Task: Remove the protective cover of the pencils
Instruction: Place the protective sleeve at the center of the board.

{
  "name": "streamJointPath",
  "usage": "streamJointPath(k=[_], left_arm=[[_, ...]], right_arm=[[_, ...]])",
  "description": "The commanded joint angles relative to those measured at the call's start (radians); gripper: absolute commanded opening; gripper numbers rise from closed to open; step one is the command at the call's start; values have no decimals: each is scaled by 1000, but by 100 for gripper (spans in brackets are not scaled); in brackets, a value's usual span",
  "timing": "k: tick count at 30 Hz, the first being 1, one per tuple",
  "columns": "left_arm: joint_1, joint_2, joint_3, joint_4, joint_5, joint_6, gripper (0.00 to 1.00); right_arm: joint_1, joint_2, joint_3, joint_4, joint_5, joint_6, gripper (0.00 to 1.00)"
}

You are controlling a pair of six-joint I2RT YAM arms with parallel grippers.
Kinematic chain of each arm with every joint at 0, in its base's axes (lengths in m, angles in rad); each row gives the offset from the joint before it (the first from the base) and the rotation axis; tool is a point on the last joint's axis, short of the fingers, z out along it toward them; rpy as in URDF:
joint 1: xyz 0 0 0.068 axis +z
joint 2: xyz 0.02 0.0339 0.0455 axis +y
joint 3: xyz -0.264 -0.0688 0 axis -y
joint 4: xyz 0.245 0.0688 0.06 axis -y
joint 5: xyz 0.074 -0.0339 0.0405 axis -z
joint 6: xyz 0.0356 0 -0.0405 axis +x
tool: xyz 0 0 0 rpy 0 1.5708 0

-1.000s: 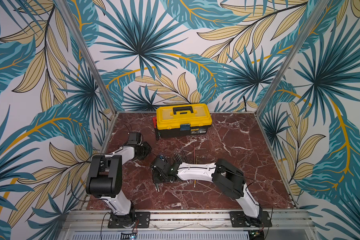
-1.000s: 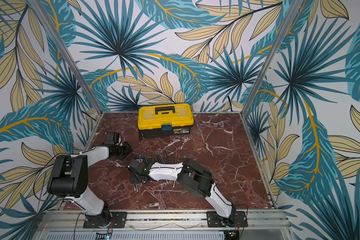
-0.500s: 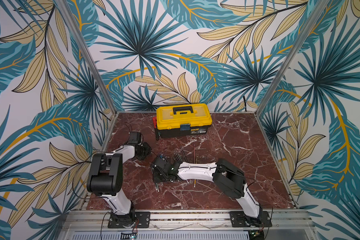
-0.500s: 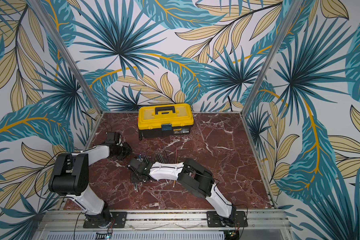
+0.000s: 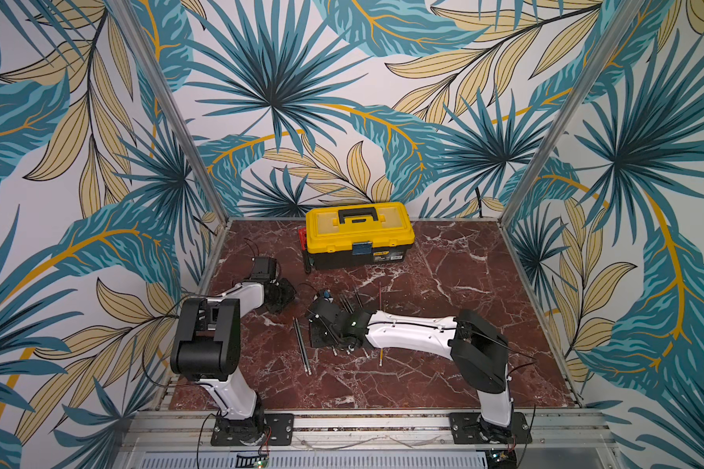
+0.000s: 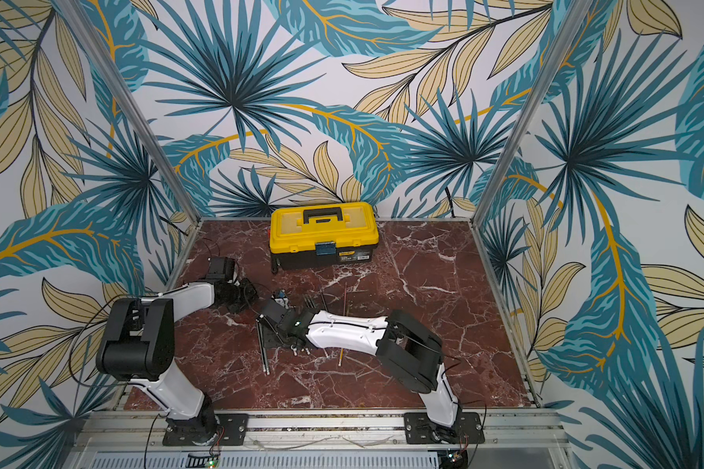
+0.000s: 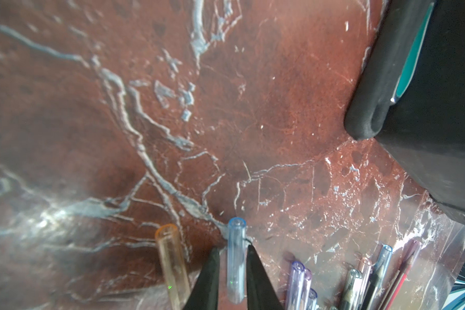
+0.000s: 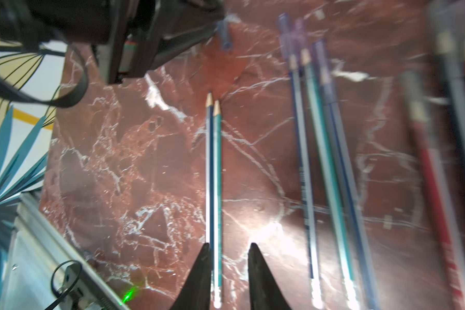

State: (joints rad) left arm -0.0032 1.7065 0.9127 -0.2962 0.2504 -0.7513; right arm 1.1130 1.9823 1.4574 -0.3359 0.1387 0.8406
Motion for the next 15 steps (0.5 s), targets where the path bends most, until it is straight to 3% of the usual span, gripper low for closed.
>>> streamJointPath(k=[1,15], left_arm=[[-3,-2,35,-17,-8,14,20],[-3,-27,29,-17,-13,15,21]], right_arm=[[-4,-18,-27,-71,71,-28,26],[-4,70,59,-194,105,-67,25]])
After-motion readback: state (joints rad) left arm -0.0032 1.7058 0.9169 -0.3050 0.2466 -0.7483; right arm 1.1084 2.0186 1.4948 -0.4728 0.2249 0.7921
